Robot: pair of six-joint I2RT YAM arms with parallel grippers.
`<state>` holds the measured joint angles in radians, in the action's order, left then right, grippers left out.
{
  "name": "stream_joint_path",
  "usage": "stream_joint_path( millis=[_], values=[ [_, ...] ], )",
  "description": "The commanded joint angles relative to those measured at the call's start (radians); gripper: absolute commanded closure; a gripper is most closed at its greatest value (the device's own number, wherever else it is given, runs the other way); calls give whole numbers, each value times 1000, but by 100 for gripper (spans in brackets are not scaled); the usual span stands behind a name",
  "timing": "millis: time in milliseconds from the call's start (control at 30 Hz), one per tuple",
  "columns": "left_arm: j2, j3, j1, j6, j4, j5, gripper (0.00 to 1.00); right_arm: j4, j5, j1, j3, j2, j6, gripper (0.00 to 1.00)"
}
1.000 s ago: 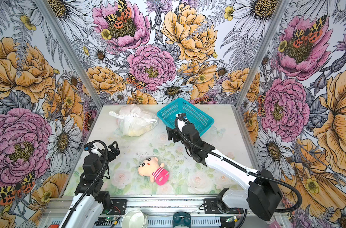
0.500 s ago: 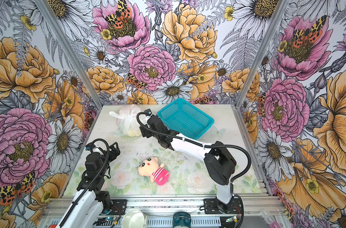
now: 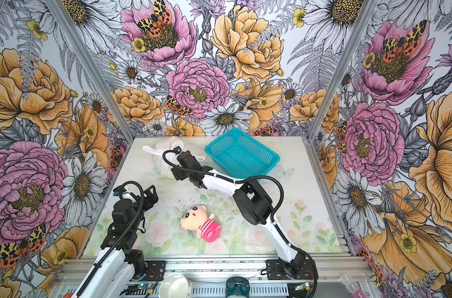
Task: Untie the knot of the plastic bag and take out the fruit
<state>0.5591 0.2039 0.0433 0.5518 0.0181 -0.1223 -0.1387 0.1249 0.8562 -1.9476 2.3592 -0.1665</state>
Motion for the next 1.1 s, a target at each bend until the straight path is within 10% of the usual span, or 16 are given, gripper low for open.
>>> stream_joint_path(
  millis=[0,233,933,1067],
  values=[
    [-3,5,9,-12,-18,-24,6,-46,-13,-16,-107,64,11,23],
    [-2,5,12,-13,-18,-28,6,-58,-2,-19,-91,43,-5,100],
    [-12,5,30,-20,-15,-19,8,425,54,-16,960,-680,-11,100],
    [-15,10,29,-16,2,-34,8,346,54,5,841,-615,-10,66]
  ],
)
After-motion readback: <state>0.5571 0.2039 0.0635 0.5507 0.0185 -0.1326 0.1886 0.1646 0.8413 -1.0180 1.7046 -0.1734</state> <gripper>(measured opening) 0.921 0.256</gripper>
